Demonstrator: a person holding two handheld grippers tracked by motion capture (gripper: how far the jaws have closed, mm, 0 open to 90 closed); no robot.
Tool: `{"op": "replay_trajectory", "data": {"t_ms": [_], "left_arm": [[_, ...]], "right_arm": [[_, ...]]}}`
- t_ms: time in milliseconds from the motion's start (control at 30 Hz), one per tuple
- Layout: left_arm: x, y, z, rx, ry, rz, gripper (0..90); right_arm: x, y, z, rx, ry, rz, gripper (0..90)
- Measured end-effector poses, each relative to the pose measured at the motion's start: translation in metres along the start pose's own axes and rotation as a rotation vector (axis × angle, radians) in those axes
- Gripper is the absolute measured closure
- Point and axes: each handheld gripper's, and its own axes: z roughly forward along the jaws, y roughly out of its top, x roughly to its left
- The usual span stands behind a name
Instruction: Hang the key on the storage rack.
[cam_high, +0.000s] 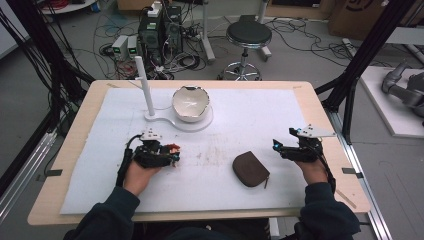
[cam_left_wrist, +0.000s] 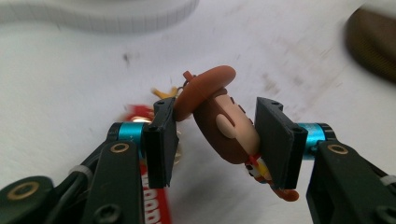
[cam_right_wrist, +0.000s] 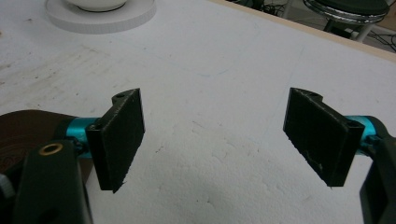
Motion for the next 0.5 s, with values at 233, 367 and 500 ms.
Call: {"op": "replay_trajectory", "data": {"t_ms": [233,367,500], "left_arm": [[0.017,0.034,-0.045,-0.141,-0.112,-0.017,49.9],[0.026,0.054,-0.061,-0.200,-0.119,-0.016,49.9],[0.036,0.069,-0.075,-0.259,-0.111,-0.018,49.9]], "right_arm": [[0.000,0.000,0.000,-0.001,-0.004,0.000,20.8],[0.000,0.001,0.000,-0.009,-0.002,0.002,20.8],[-0.002,0.001,0.000,-0.012,-0.003,0.006,20.8]]}}
